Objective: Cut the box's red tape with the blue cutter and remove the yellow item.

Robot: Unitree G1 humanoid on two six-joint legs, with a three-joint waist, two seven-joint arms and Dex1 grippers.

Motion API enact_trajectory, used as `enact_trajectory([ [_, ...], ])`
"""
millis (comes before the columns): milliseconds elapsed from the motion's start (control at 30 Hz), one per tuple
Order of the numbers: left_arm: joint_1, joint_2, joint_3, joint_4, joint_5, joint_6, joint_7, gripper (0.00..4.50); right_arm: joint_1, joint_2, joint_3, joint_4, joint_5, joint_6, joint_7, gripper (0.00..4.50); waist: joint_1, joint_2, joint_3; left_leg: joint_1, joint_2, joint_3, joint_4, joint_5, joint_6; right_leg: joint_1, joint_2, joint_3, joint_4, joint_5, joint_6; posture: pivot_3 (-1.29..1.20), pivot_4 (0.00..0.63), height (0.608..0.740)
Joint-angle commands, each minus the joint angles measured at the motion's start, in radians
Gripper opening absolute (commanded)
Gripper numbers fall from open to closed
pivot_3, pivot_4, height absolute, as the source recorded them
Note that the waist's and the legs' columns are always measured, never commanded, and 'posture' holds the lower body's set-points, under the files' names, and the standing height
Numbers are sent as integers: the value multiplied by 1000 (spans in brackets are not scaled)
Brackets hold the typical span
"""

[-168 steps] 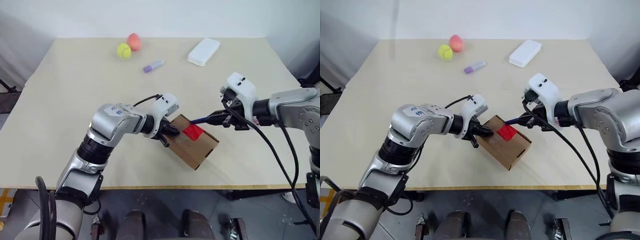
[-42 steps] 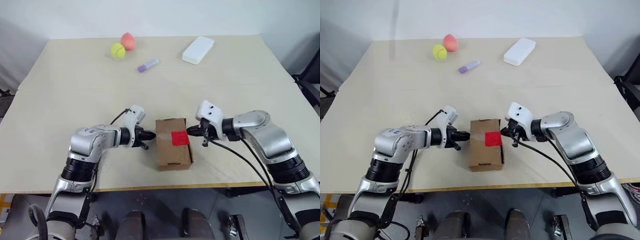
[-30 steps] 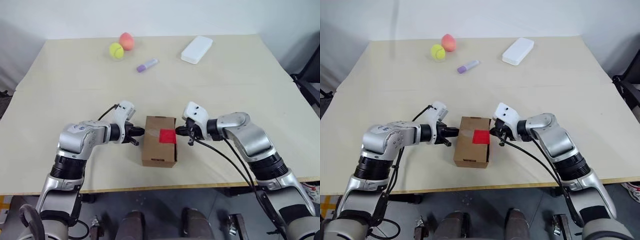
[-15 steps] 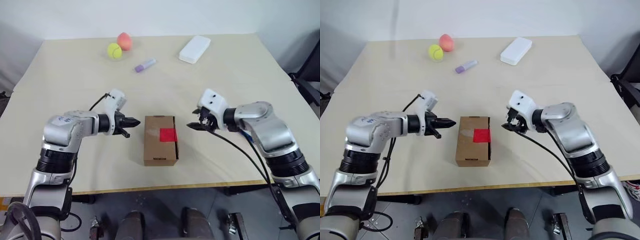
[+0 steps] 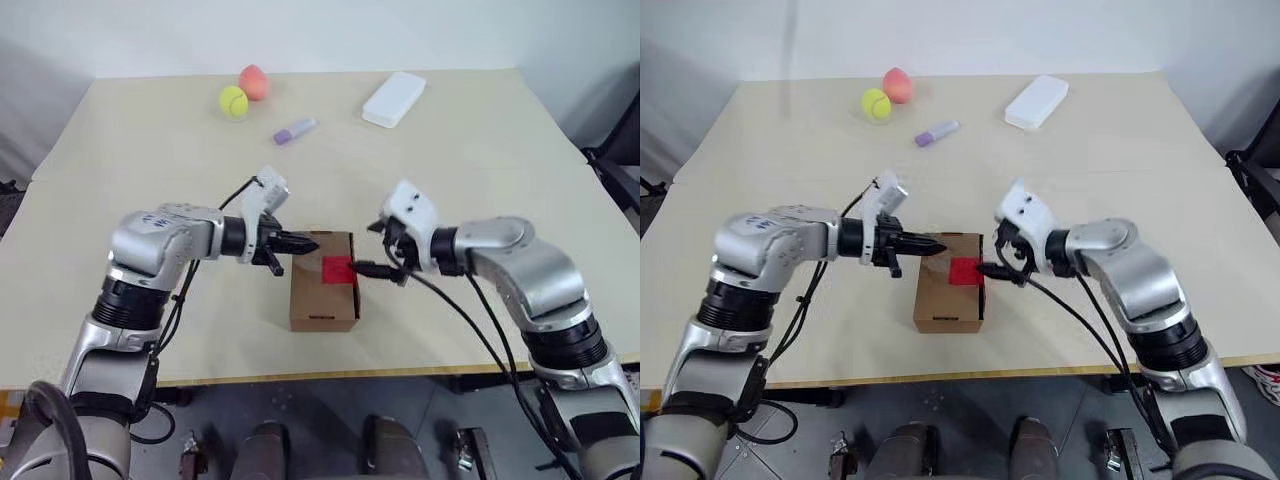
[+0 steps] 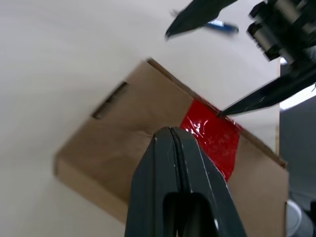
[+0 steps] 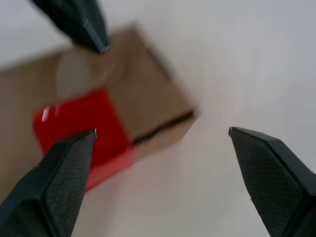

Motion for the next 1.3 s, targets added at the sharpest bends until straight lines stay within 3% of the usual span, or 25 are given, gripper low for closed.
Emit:
enact_trajectory([
  [33, 0, 16, -57, 7, 45, -51, -40, 0, 17, -47, 27, 16, -21, -31, 11, 4464, -1, 0, 0, 0, 0, 0, 0, 0, 0, 0, 0, 0, 0, 0, 0, 0, 150, 740],
  [600, 30, 33, -53, 4, 77, -59, -64, 0, 148, -254, 189, 121, -203, -297, 116, 4464, 4, -3, -2, 1, 0, 0, 1, 0, 0, 2, 0, 0, -1, 0, 0, 0, 150, 740],
  [833, 47, 25, -25, -10, 76, -50, -32, 0, 195, -192, -86, 38, 49, -19, 109, 4464, 25, -6, -4, 1, 0, 0, 3, -1, 1, 4, 0, 0, -2, 0, 0, 0, 150, 740],
  [1033, 59, 15, -11, -21, 73, -38, -19, 0, 194, -72, -274, 33, 254, 277, 52, 4464, 23, -6, -4, 1, 0, -1, 3, -1, 1, 4, 0, 0, -1, 0, 0, 0, 150, 740],
  [1300, 69, 19, -6, -55, 64, -5, -12, 0, 143, 96, -272, 179, 357, 443, -16, 4464, 18, -6, -4, 2, 0, 0, 2, -1, 1, 3, 0, 0, 0, 0, 0, 0, 150, 740],
])
